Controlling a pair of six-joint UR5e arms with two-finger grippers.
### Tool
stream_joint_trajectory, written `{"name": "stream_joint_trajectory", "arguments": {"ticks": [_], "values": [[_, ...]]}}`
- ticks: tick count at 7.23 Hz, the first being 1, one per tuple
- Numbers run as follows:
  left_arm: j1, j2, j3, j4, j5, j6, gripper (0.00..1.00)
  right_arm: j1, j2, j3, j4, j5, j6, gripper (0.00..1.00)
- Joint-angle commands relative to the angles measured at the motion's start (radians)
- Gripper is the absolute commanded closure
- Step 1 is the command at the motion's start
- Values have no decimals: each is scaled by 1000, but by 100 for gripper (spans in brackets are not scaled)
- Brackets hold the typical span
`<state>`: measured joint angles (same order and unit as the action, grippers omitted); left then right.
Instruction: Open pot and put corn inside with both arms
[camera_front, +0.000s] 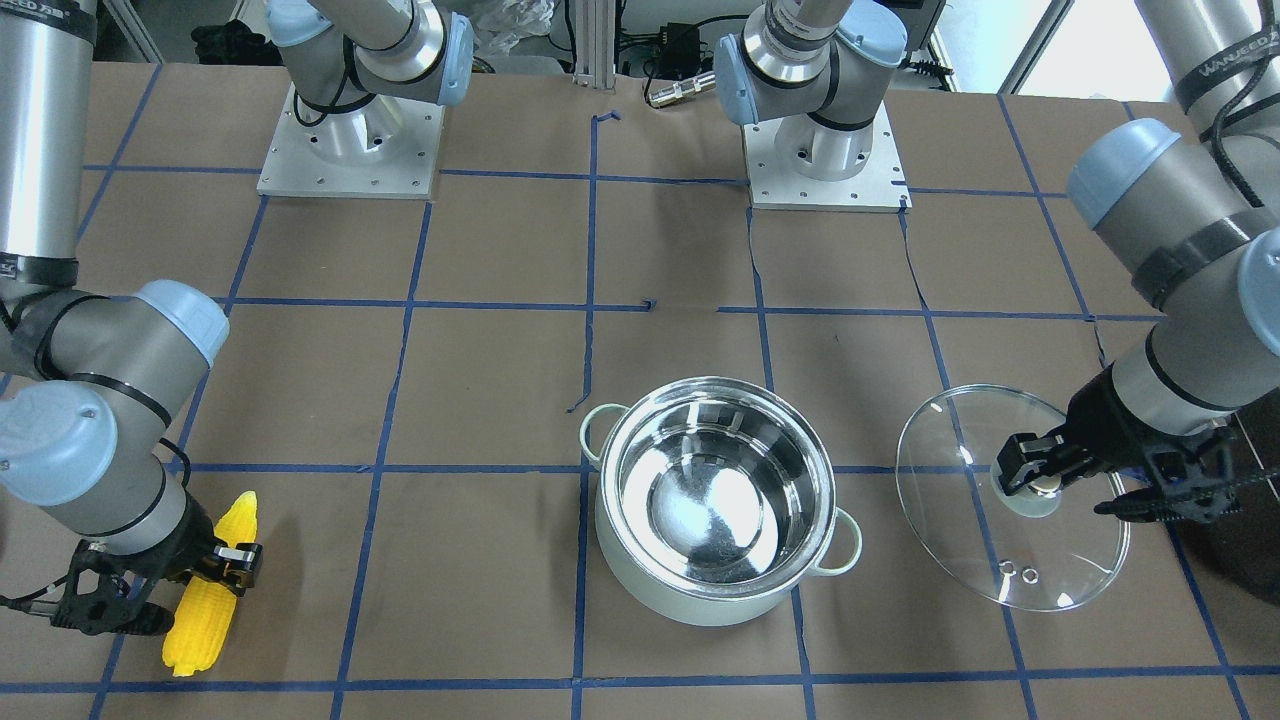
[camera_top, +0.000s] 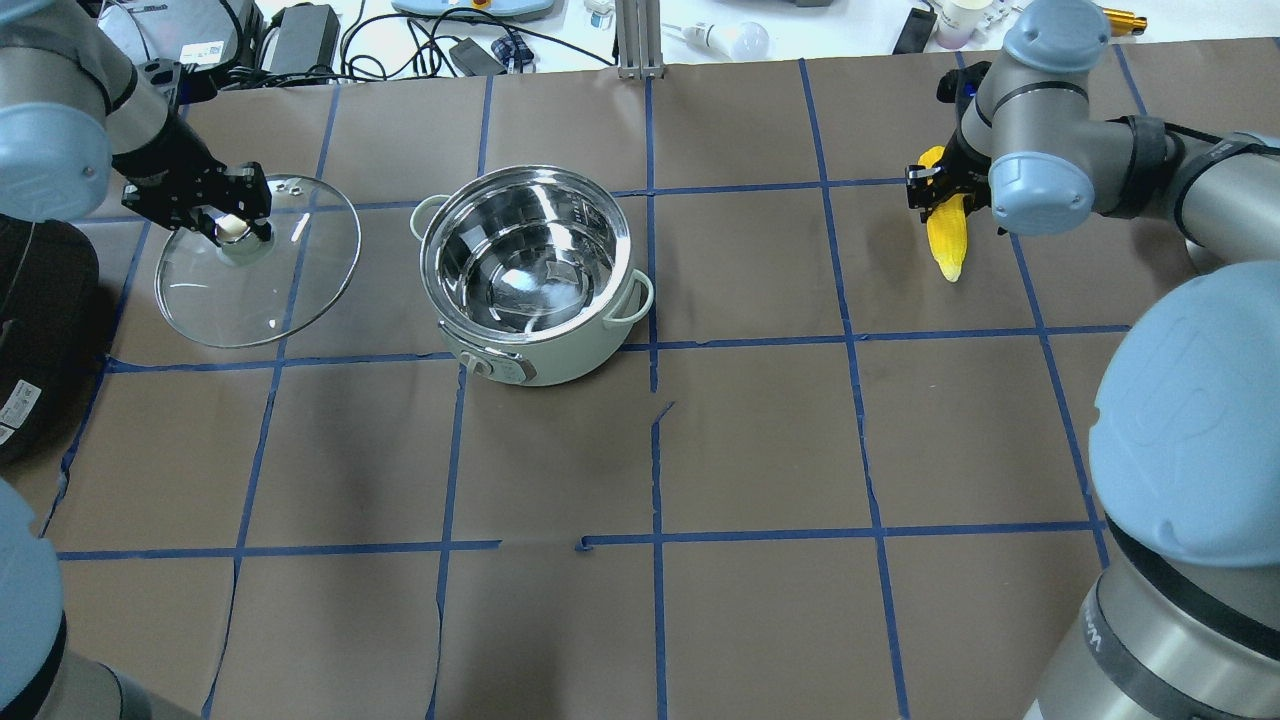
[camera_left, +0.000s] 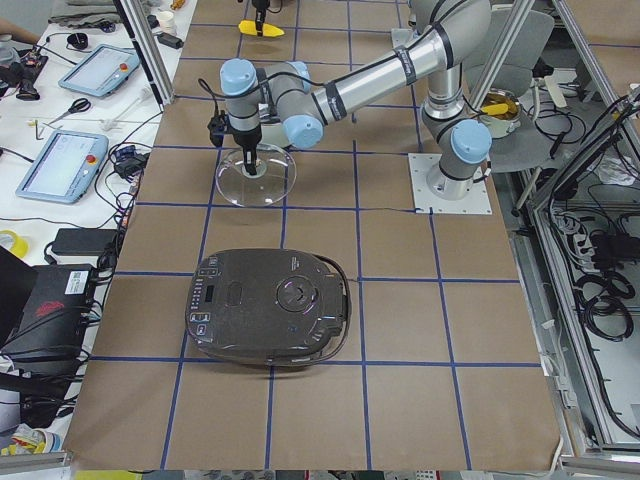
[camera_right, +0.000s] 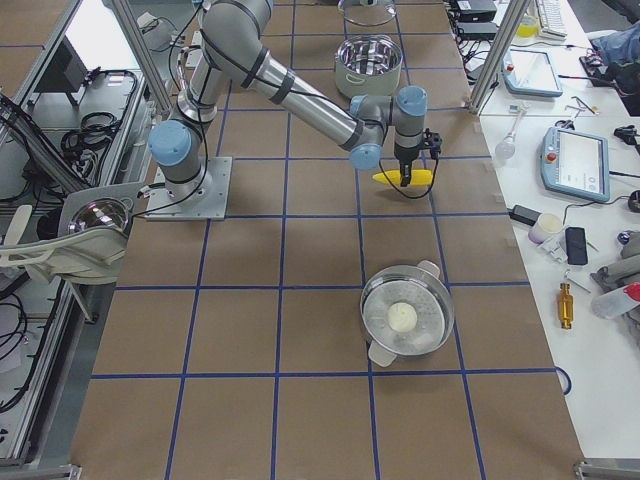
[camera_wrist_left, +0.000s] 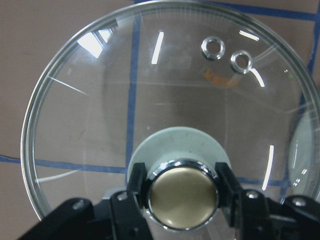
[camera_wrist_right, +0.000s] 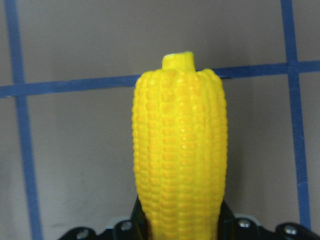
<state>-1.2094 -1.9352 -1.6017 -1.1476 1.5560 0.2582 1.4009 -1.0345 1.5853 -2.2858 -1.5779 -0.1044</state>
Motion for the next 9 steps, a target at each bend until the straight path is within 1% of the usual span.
{"name": "stream_joint_trajectory", "arguments": {"ticks": [1, 2, 3, 4, 5, 6, 7, 8, 9], "values": [[53, -28, -76, 89, -1, 46, 96, 160, -70, -139, 157, -3, 99, 100], [56, -30, -101, 135, 2, 36, 97, 269, -65, -253, 252, -2, 249, 100], [56, -31, -125, 144, 1, 23, 98, 364, -53, -369, 360, -2, 317, 100], [56, -31, -139, 157, 1, 20, 98, 451, -23, -448, 400, -5, 360, 100], [56, -34, -148, 157, 4, 13, 98, 524, 19, -482, 396, -13, 440, 100], [56, -36, -150, 157, 12, 9, 97, 564, 55, -510, 390, -14, 500, 100], [56, -41, -150, 158, 13, 10, 68, 601, 83, -515, 379, -17, 520, 100], [56, -44, -150, 158, 15, 12, 43, 634, 108, -515, 365, -16, 537, 100], [56, -48, -149, 158, 15, 10, 29, 670, 131, -512, 365, -17, 576, 100]]}}
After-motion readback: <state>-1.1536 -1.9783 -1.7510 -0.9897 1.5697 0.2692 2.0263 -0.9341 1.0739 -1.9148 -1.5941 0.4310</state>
